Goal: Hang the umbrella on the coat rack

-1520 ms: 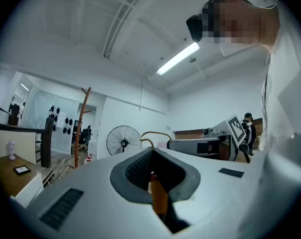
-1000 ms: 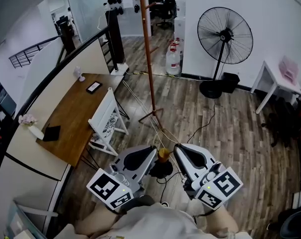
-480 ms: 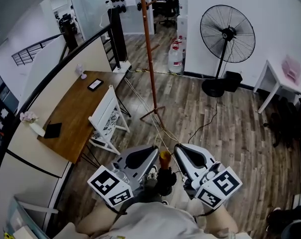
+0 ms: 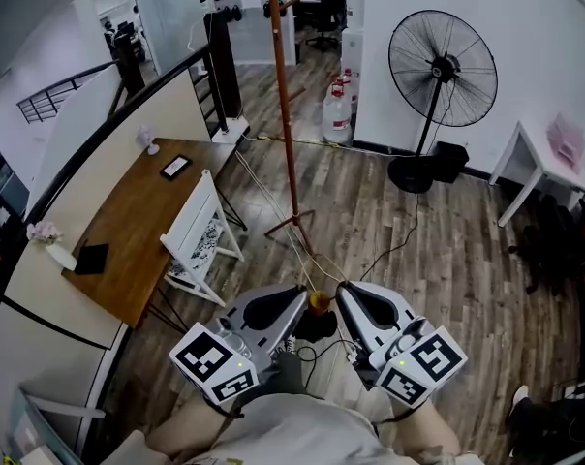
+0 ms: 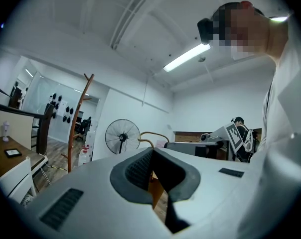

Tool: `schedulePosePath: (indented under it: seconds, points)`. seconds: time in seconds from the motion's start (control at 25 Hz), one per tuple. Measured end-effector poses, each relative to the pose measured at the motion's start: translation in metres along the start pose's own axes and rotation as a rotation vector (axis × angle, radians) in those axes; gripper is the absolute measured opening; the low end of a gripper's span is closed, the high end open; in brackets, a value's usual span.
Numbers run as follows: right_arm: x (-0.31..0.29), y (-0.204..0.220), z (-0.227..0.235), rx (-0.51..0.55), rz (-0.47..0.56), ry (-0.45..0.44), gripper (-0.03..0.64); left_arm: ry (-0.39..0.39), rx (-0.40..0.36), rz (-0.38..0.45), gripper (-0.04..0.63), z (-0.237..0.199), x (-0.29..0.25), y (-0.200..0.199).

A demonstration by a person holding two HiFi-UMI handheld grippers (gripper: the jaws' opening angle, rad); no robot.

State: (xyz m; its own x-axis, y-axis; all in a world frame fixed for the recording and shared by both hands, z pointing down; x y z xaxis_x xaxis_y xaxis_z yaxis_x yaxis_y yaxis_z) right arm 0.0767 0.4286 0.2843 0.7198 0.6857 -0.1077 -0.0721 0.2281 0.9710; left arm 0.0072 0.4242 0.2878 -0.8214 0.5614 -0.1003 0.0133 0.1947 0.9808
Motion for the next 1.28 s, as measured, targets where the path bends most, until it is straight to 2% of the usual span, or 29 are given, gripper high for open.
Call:
schedulePosePath:
  seconds: [0.16,0.4,0.56,0.88,1.12,1.28]
  points:
    - [-0.028,-0.006,0.017,-0.002,-0.006,-0.003,0.003,-0.024,0.038,0.022,0.0,-0.035,-0.011,-0.007]
    - [-0.078,-0.009,0.057,-0.026,-0.043,0.029,0.003,-0.011,-0.002,0.044,0.0,-0.083,-0.034,-0.029]
    - [-0.117,-0.017,0.085,-0.079,-0.061,0.028,0.003,0.0,0.005,0.031,0.0,-0.129,-0.053,-0.041]
    - [-0.203,-0.047,0.141,-0.087,-0.068,0.055,0.003,0.053,0.028,0.023,0.0,-0.226,-0.096,-0.065]
    - [-0.265,-0.06,0.184,-0.086,-0.066,0.101,0.003,0.051,-0.047,0.002,0.0,-0.294,-0.126,-0.076]
    - [-0.289,-0.071,0.207,-0.08,-0.038,0.129,0.003,0.073,-0.033,0.013,0.0,-0.324,-0.138,-0.08]
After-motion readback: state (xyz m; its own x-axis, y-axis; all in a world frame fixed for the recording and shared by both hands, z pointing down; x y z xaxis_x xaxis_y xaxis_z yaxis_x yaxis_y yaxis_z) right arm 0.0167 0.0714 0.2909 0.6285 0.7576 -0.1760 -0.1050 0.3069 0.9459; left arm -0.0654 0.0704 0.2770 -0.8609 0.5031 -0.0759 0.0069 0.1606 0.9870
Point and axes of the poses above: the fingertips, and each gripper's own axes: x backward along the fingers, z to its right, y out of its underside, the point moved 1 cm from there along x, backward along the fingers, and after that the axes turned 9 degrees about -z, right-handed, at the moved point
